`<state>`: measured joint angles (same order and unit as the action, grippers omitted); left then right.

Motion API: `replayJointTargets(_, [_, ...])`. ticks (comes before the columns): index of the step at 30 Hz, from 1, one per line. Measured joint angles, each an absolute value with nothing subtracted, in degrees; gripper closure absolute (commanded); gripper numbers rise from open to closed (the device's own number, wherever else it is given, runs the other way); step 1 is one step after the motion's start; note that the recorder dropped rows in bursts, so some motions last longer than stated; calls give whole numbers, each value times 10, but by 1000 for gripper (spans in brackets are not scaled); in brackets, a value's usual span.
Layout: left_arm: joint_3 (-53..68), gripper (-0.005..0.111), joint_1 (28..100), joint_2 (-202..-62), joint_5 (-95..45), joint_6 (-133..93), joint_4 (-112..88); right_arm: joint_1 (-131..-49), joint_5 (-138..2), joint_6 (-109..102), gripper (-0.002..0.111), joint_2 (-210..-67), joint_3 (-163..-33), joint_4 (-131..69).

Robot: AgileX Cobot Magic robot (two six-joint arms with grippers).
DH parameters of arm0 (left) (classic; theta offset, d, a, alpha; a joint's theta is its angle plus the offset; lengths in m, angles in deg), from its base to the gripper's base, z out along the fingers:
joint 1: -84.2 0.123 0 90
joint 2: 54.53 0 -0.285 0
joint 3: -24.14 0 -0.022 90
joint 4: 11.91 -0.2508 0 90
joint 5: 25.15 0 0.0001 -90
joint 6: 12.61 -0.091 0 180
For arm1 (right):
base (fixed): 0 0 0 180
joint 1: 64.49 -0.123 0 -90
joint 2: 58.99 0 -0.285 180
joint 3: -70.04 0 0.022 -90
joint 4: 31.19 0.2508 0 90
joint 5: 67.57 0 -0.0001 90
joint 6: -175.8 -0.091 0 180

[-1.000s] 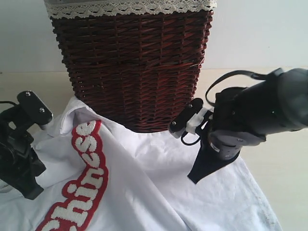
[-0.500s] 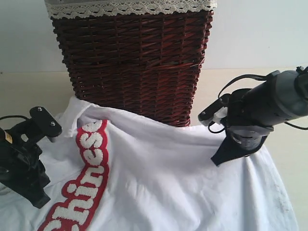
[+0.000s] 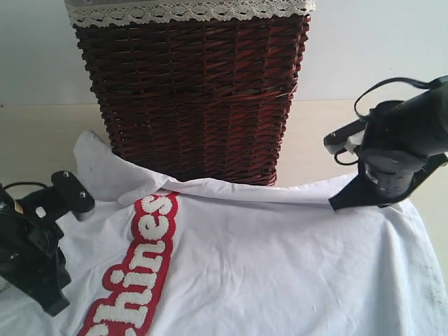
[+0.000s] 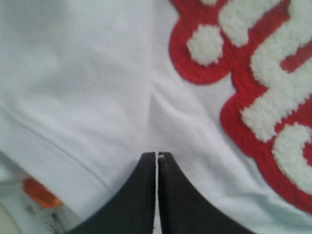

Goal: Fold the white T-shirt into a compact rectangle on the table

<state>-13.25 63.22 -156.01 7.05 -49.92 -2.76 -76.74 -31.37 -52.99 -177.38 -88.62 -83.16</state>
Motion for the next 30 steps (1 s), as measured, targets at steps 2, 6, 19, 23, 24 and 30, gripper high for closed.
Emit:
replayJointTargets(2, [-124, 103, 632, -1546, 57, -499, -28, -767, -331, -507, 108, -1740, -888, -795])
replayJointTargets(6, [-118, 103, 632, -1530, 51, -501, -33, -782, -358, -310, 108, -1670, -890, -634])
replayJointTargets(19, [-118, 47, 632, -1522, 112, -647, -296, -824, -147, 256, 102, -1548, -890, -319])
replayJointTargets(23, [-118, 45, 632, -1525, 52, -649, -314, -824, -105, 209, 78, -1545, -890, -391])
replayJointTargets(24, [-118, 45, 632, -1533, 30, -650, -310, -824, -103, 202, 75, -1544, -890, -392])
replayJointTargets(30, [-117, 43, 632, -1585, 2, -654, -291, -824, -108, 200, 66, -1543, -890, -390])
